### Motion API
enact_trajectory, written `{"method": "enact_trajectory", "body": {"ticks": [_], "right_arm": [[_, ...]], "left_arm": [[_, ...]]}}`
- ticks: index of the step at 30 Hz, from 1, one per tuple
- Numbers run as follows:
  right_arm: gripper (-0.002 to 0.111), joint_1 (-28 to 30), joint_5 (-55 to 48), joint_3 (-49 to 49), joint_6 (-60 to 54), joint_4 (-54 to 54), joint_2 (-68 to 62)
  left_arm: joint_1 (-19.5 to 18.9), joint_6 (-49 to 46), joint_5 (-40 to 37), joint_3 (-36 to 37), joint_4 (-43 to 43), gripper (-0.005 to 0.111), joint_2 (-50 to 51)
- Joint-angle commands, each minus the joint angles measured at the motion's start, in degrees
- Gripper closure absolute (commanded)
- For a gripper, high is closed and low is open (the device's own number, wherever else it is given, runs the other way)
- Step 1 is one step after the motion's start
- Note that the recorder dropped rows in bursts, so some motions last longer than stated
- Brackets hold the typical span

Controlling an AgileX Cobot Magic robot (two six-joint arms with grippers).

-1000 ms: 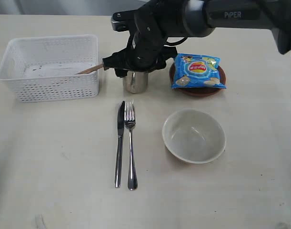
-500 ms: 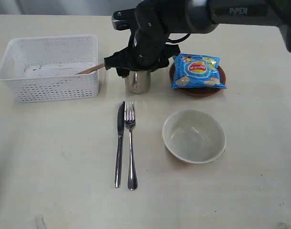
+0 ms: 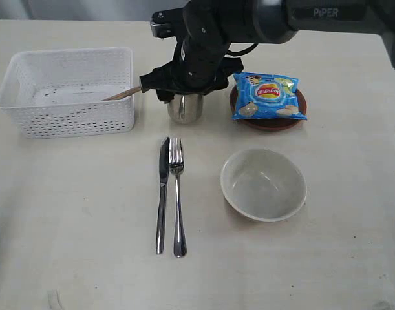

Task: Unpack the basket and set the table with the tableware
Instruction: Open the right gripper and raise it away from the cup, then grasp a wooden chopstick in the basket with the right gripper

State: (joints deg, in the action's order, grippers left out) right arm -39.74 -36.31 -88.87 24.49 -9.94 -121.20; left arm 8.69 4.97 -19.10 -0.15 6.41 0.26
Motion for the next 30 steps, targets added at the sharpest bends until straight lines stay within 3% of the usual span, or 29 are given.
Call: {"method": "enact_trajectory", "body": {"ticks": [1, 7, 19, 30], "right_arm": [[0.033, 0.33, 0.85, -0.35, -0.31, 0.25, 0.21], [0.014, 0.33, 0.85, -0.35, -0.31, 0.39, 0.21], [0.014, 0.33, -0.95, -2.08, -0.46, -1.87, 3.33], [0.019, -2.36, -18.53, -17.17, -10.59, 3.4, 4.33]], "left_arm": [[-0.15, -0.09, 0.41, 0.15, -0.16, 0.107, -0.26], [-0.15, -0.09, 0.41, 0.15, -0.16, 0.107, -0.26], [-0.15, -0.09, 0.41, 0.15, -0.16, 0.107, -0.26], [-0.15, -0.09, 0.41, 0.15, -0.16, 0.107, -0.26]]}}
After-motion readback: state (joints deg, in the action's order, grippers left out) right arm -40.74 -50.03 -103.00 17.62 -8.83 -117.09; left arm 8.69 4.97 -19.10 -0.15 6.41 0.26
